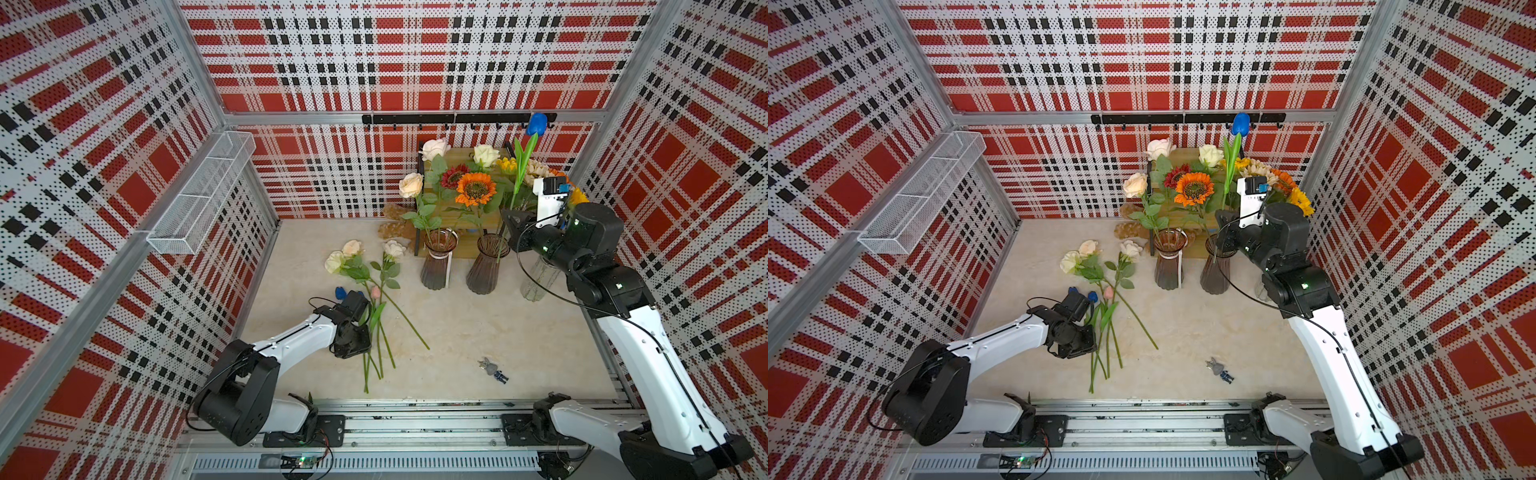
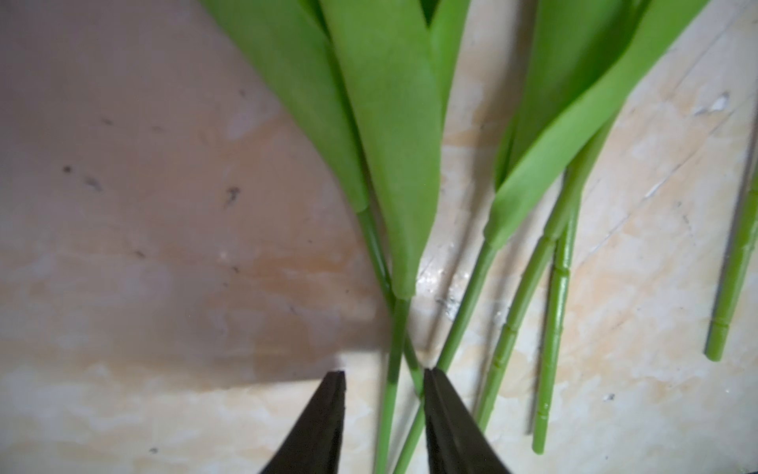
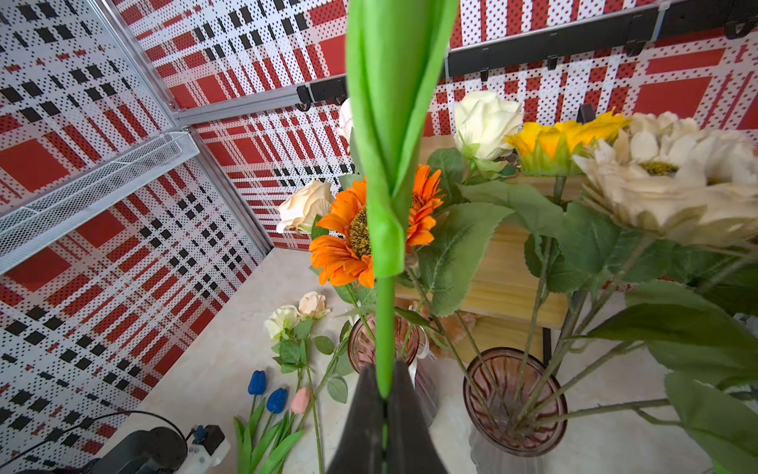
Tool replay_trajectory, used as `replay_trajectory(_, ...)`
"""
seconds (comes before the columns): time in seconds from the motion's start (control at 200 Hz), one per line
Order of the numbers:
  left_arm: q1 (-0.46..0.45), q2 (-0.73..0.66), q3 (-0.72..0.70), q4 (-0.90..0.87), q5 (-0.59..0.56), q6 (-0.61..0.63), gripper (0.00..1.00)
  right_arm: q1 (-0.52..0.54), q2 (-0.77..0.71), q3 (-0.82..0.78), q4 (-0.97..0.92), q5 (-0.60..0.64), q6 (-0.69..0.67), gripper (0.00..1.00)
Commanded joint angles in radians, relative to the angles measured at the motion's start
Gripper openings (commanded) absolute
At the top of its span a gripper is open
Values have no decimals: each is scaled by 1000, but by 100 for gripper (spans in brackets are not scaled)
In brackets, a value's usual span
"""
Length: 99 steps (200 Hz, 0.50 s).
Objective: Arrange the flowers in different vases according to their variety
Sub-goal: Pick up the flower at the center of the board.
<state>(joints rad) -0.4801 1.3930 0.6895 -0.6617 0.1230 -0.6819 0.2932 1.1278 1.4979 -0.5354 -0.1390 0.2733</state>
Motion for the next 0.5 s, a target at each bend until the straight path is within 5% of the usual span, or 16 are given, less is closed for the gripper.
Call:
replay_trajectory(0.0, -12, 16, 13, 1, -40, -7, 33, -11, -17, 17, -4, -20, 0, 0)
replay_trajectory(0.491, -62, 92, 16, -23, -88, -13, 23, -42, -28, 13, -17, -13, -9, 0)
